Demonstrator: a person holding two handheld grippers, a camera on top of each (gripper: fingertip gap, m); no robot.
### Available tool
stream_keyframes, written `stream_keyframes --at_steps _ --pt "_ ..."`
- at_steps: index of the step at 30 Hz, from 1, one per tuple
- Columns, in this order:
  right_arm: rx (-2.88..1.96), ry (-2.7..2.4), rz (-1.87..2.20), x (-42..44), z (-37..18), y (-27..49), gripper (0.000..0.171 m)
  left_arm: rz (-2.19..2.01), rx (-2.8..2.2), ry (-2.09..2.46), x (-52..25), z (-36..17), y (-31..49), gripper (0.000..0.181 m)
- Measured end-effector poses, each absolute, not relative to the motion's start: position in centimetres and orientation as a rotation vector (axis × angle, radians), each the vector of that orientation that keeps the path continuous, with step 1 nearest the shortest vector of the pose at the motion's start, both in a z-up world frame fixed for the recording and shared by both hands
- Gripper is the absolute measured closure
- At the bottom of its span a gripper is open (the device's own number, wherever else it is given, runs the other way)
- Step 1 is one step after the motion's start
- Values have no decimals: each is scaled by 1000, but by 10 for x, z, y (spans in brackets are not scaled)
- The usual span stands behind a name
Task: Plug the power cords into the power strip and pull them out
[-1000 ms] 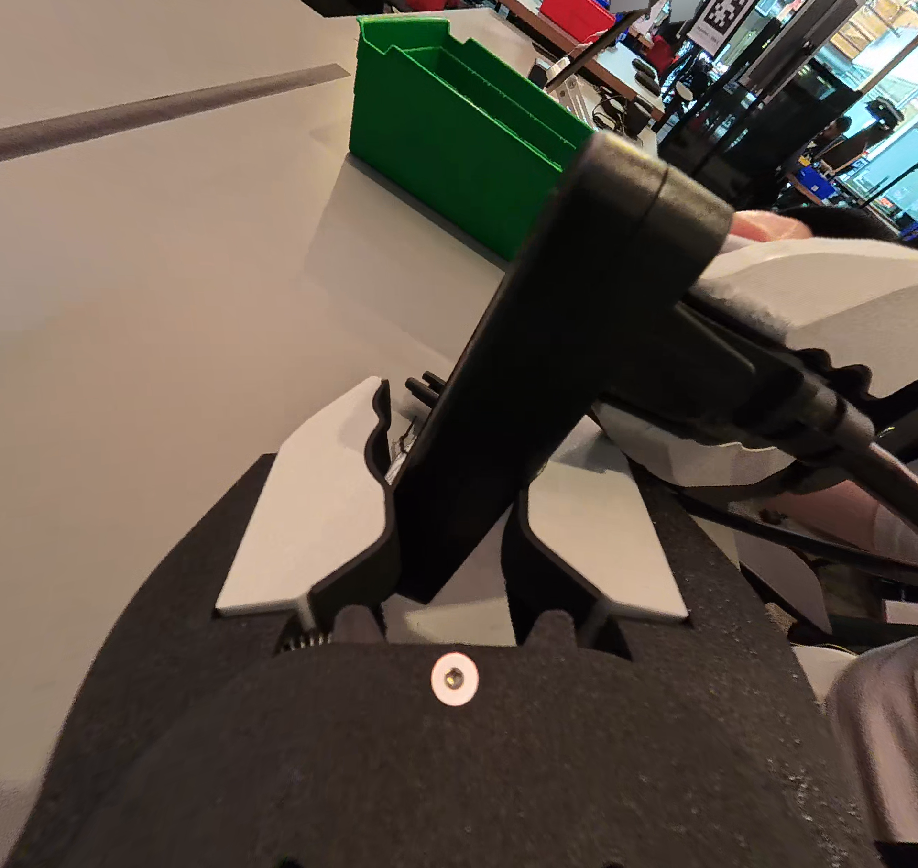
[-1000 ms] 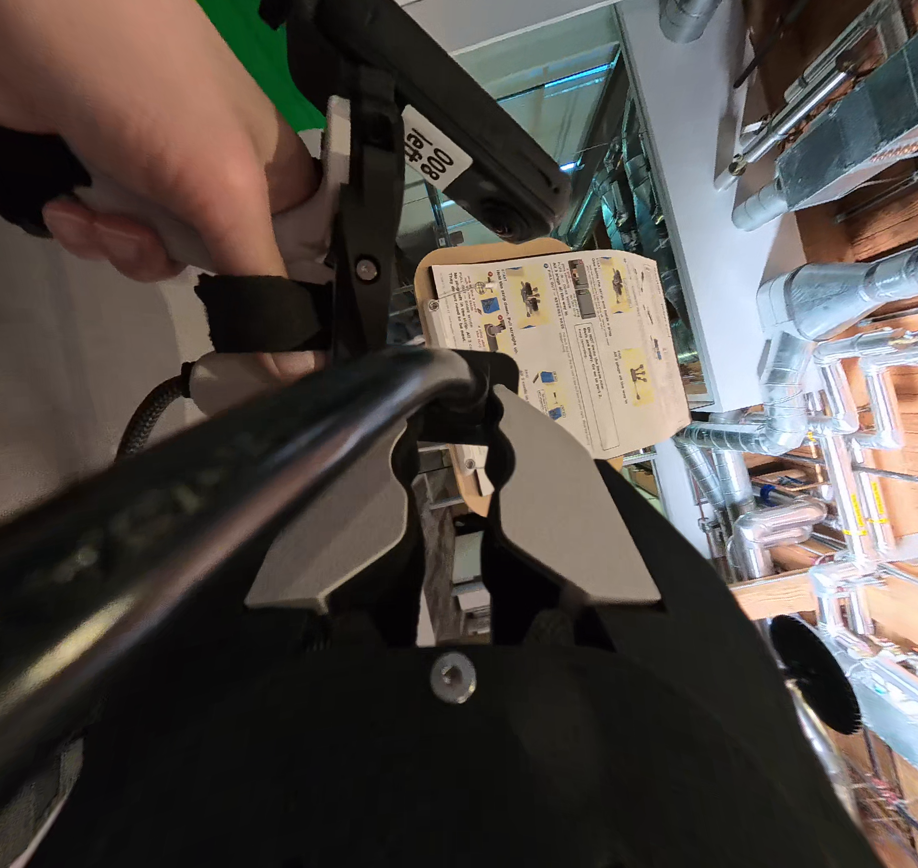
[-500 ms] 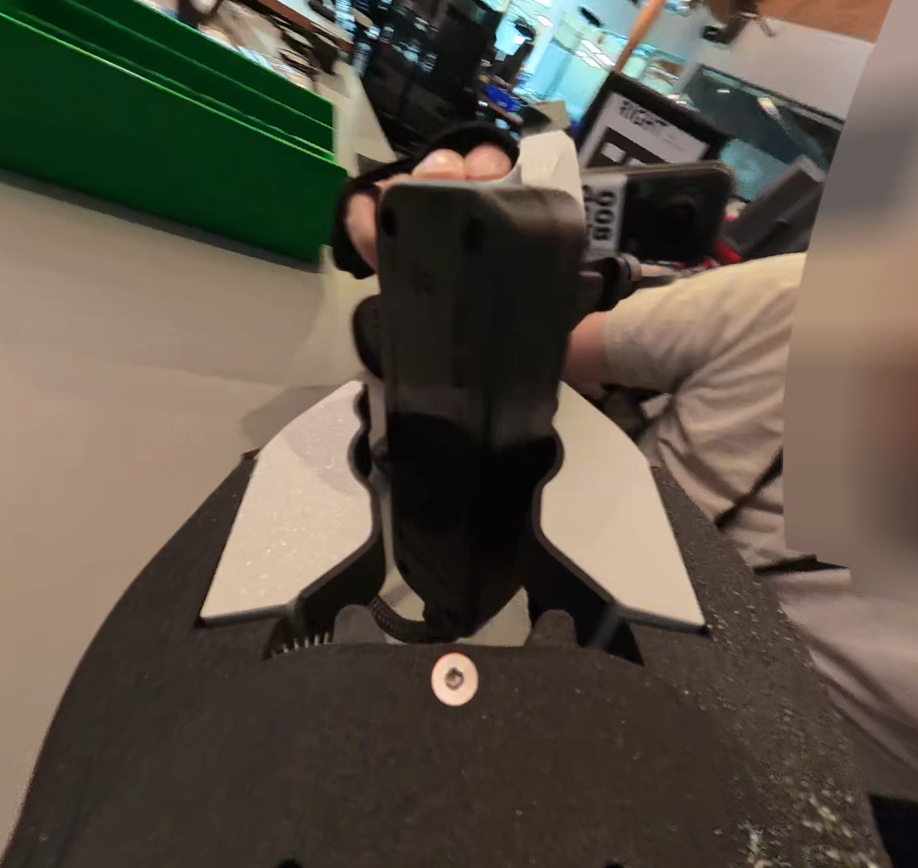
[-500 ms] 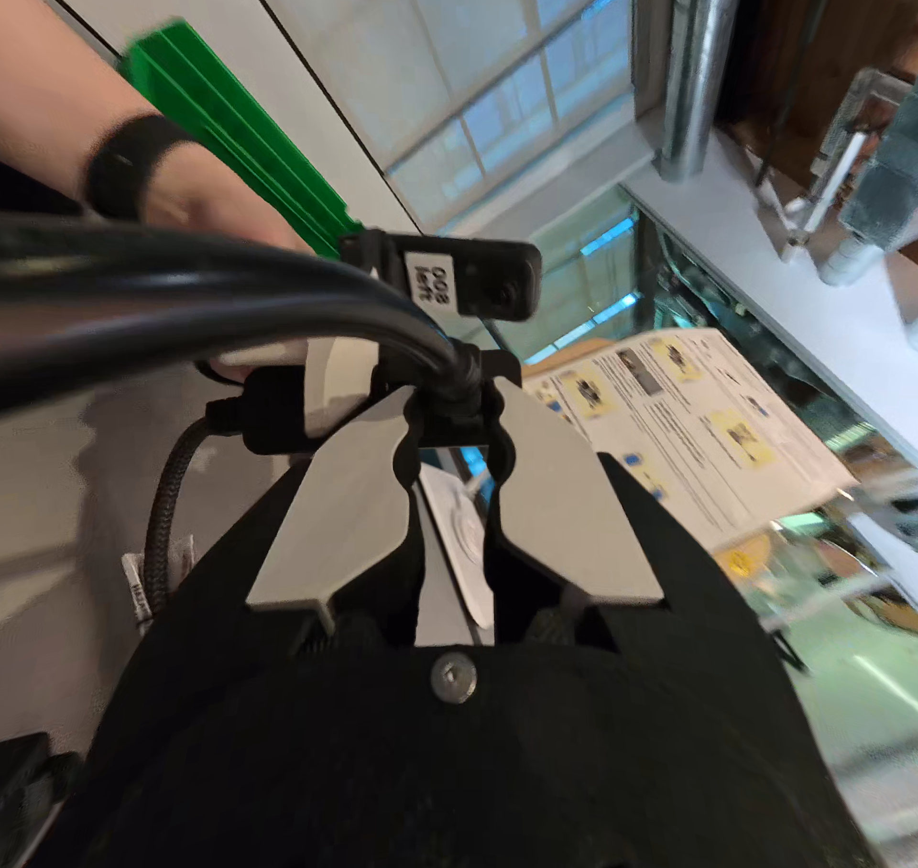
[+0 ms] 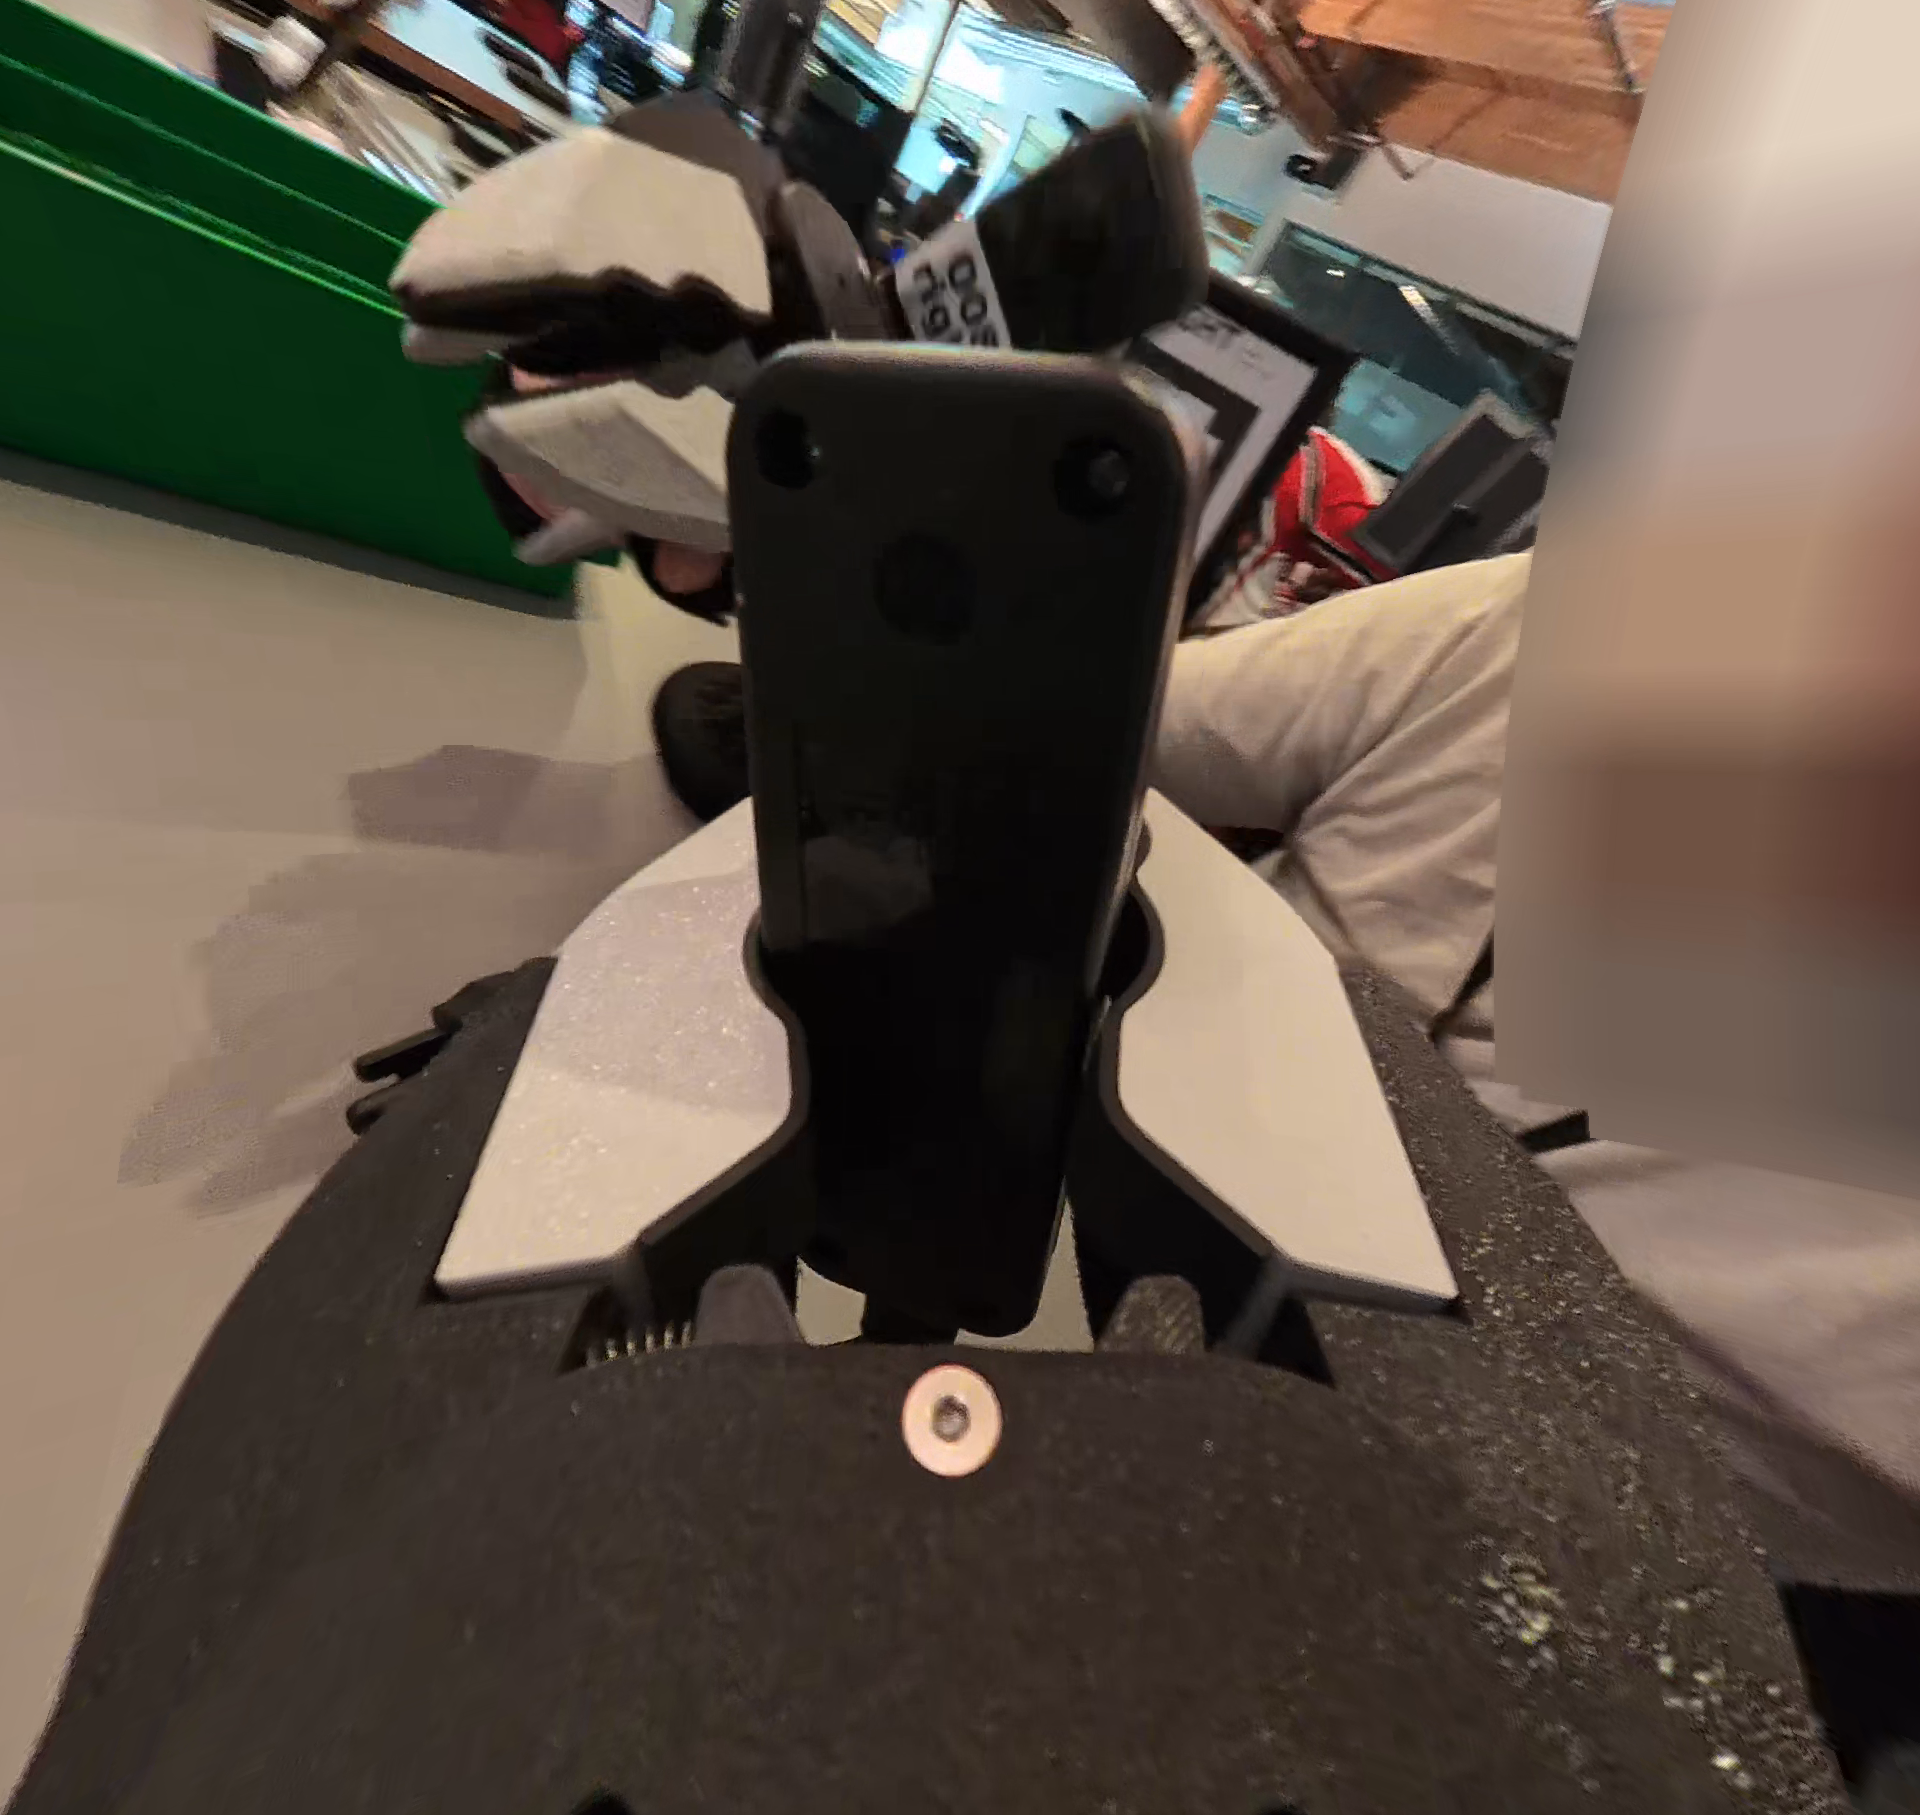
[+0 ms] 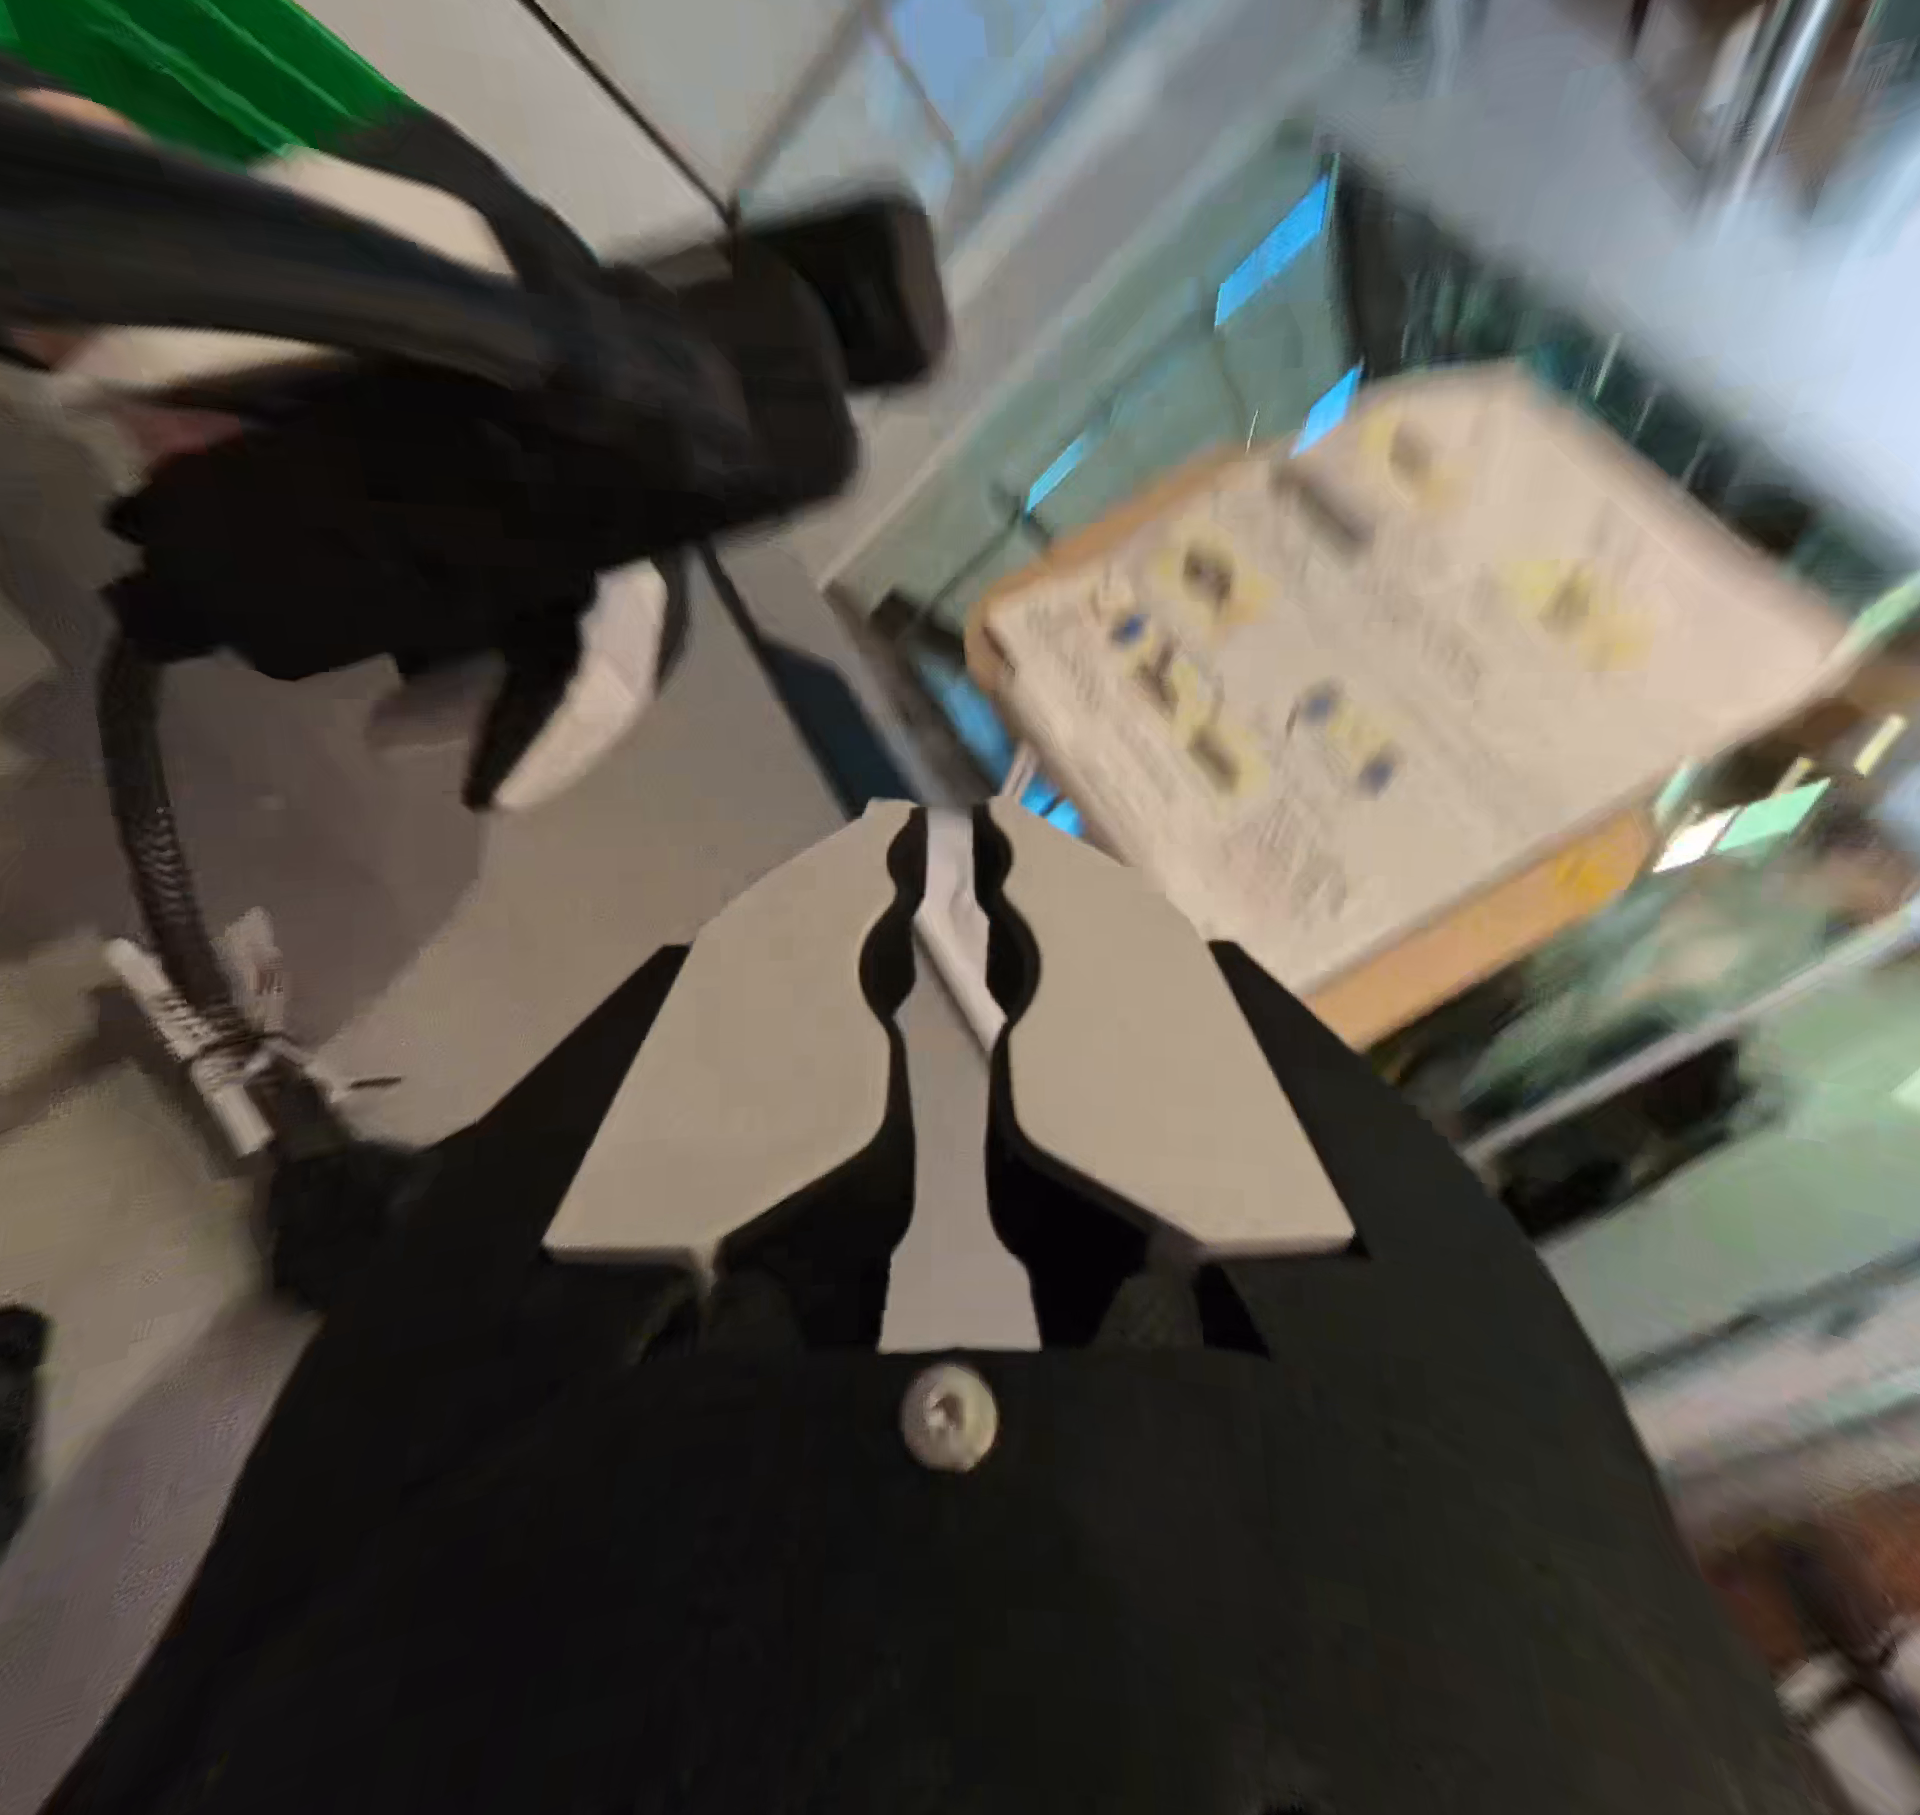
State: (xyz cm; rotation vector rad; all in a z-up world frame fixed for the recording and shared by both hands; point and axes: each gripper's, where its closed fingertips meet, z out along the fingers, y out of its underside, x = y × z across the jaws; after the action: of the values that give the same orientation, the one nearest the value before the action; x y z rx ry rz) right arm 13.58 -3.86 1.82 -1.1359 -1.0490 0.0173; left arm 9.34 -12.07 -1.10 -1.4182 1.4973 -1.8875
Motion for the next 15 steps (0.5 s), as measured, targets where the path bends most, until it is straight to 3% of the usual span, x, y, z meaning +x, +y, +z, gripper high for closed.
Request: stream_keyframes --at_steps 5,7,11,13,15 --pt "-1366 -720 978 142 56 -56 134 -1647 -1455 1451 93 -13 -99 123" --pt "-1416 -694 1104 151 66 -65 128 -1478 -1475 1464 96 -20 -90 124" --pt "-1456 -795 988 131 61 -79 127 -1333 -1464 1528 106 -29 -96 123" --pt "-1609 -956 724 121 33 -78 129 -1300 -1456 1536 108 -29 -98 123" --pt "-1466 -943 354 135 57 -71 139 -1273 -1461 1543 108 -32 -96 123"
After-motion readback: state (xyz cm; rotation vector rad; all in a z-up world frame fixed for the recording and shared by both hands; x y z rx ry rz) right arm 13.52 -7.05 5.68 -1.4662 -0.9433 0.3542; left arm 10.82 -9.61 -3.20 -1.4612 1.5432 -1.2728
